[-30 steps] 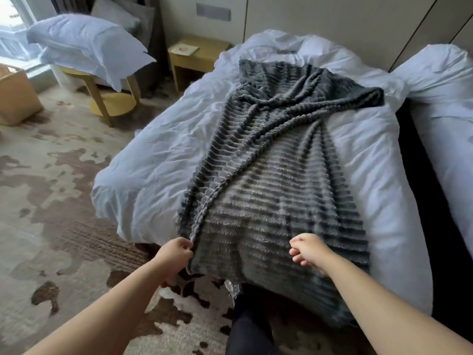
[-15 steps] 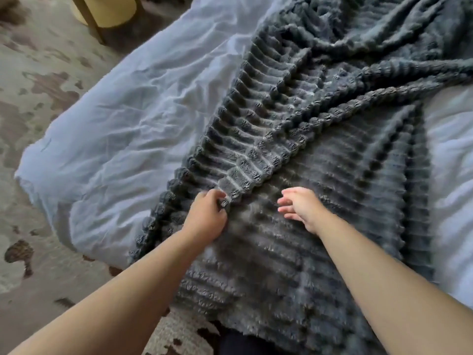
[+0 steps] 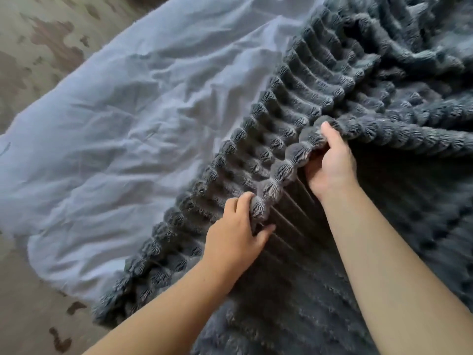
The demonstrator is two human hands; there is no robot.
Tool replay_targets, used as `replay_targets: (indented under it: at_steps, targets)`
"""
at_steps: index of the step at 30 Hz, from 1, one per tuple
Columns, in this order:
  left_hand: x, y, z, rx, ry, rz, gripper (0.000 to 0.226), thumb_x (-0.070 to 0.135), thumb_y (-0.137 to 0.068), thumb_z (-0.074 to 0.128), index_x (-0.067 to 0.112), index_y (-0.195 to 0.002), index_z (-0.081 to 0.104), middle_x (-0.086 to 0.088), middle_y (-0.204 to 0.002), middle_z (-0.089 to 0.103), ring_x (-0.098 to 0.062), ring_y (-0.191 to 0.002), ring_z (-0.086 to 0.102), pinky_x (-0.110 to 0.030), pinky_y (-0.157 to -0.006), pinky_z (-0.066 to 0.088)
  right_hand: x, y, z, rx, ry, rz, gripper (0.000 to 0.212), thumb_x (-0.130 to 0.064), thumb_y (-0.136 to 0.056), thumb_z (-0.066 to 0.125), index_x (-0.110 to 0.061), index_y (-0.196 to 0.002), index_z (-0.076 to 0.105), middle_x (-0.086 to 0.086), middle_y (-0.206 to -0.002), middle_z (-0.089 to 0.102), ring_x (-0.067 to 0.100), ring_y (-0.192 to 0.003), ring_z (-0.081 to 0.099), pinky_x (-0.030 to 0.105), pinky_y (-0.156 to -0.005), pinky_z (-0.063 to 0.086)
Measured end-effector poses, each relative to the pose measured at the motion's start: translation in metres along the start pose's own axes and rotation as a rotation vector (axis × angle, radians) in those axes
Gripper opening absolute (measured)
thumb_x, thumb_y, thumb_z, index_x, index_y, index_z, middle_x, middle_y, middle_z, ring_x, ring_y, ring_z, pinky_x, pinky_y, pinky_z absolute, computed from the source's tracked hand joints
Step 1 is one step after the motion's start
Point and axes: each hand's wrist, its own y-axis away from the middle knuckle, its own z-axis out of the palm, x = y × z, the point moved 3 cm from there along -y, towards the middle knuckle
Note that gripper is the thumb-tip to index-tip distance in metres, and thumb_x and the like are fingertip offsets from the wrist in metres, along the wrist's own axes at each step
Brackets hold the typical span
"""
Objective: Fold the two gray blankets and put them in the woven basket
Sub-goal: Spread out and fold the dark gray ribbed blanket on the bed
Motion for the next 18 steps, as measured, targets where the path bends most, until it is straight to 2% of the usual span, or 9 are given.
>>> replay_targets:
  at_steps: [2,3,5,7,9,11,13,15,18]
  targets:
    - [-0.006,-0.018,-0.018,0.182,0.163,-0.012,0.03,0.037,-0.091,0.055,0.035,-0.12,0.049,0.009,-0.099,0.064,-0.012,-0.075,0.063,-0.027,-0.057,0.043,-0.005,-0.016,0.042,0.001,0.031,-0.08,0.046,-0.017,-0.084,0.07,-0.012,-0.127,0.056,0.011,-0.108,0.069,0.026,-0.086,0.071,0.043,-0.076,0.058]
    - [-0.018,-0.03,-0.027,0.261,0.227,-0.067,0.023,0.027,-0.092,0.055,0.033,-0.114,0.053,0.007,-0.086,0.067,-0.008,-0.065,0.059,-0.023,-0.05,0.037,-0.003,-0.026,0.062,0.01,0.077,-0.107,0.047,-0.016,-0.083,0.07,-0.013,-0.127,0.054,0.008,-0.101,0.068,0.023,-0.081,0.071,0.04,-0.073,0.058]
    - [-0.053,-0.055,-0.041,0.363,0.275,-0.222,0.023,0.015,-0.091,0.054,0.024,-0.11,0.059,-0.004,-0.088,0.07,-0.012,-0.073,0.059,-0.026,-0.056,0.036,0.017,-0.046,0.098,-0.046,0.268,-0.09,0.039,-0.015,-0.088,0.067,-0.016,-0.124,0.051,0.001,-0.094,0.061,0.019,-0.081,0.065,0.036,-0.075,0.057]
    - [-0.088,-0.075,-0.042,0.254,0.128,-0.397,0.021,0.016,-0.091,0.053,0.015,-0.111,0.057,-0.017,-0.103,0.068,-0.032,-0.097,0.06,-0.035,-0.074,0.043,0.055,-0.058,0.117,-0.18,0.572,0.07,0.017,-0.012,-0.095,0.056,-0.016,-0.11,0.049,0.004,-0.095,0.058,0.018,-0.076,0.061,0.03,-0.068,0.055]
    - [-0.11,-0.082,-0.037,0.088,-0.018,-0.51,0.029,0.027,-0.089,0.058,0.009,-0.111,0.054,-0.021,-0.111,0.063,-0.039,-0.106,0.057,-0.039,-0.082,0.045,0.082,-0.065,0.115,-0.2,0.797,0.19,0.01,-0.006,-0.098,0.047,-0.014,-0.104,0.046,0.009,-0.1,0.056,0.015,-0.069,0.058,0.022,-0.055,0.05]
    - [-0.112,-0.082,-0.034,0.01,-0.036,-0.509,0.038,0.034,-0.086,0.062,0.008,-0.111,0.052,-0.02,-0.113,0.059,-0.039,-0.108,0.055,-0.04,-0.084,0.046,0.083,-0.066,0.106,-0.141,0.816,0.164,0.01,-0.008,-0.098,0.043,-0.016,-0.103,0.046,0.01,-0.103,0.057,0.019,-0.073,0.06,0.023,-0.053,0.047]
    - [-0.108,-0.077,-0.031,-0.036,-0.024,-0.469,0.042,0.032,-0.084,0.063,0.008,-0.117,0.05,-0.019,-0.117,0.055,-0.038,-0.111,0.052,-0.039,-0.089,0.044,0.07,-0.059,0.091,-0.111,0.833,0.062,0.012,-0.009,-0.096,0.044,-0.017,-0.102,0.05,0.008,-0.098,0.06,0.023,-0.078,0.06,0.027,-0.056,0.044]
    - [-0.107,-0.067,-0.03,-0.086,0.003,-0.451,0.044,0.027,-0.084,0.062,0.009,-0.122,0.048,-0.019,-0.12,0.054,-0.037,-0.113,0.051,-0.038,-0.092,0.042,0.061,-0.044,0.063,-0.076,0.91,-0.035,0.016,-0.007,-0.094,0.046,-0.017,-0.104,0.053,0.003,-0.088,0.06,0.019,-0.069,0.059,0.028,-0.055,0.044]
    - [-0.109,-0.05,-0.033,-0.139,-0.054,-0.483,0.043,0.025,-0.085,0.059,0.008,-0.123,0.046,-0.02,-0.123,0.052,-0.037,-0.116,0.048,-0.04,-0.094,0.043,0.053,-0.013,-0.002,0.059,0.98,-0.011,0.022,-0.005,-0.093,0.046,-0.016,-0.11,0.054,0.003,-0.083,0.059,0.013,-0.063,0.056,0.028,-0.054,0.043]
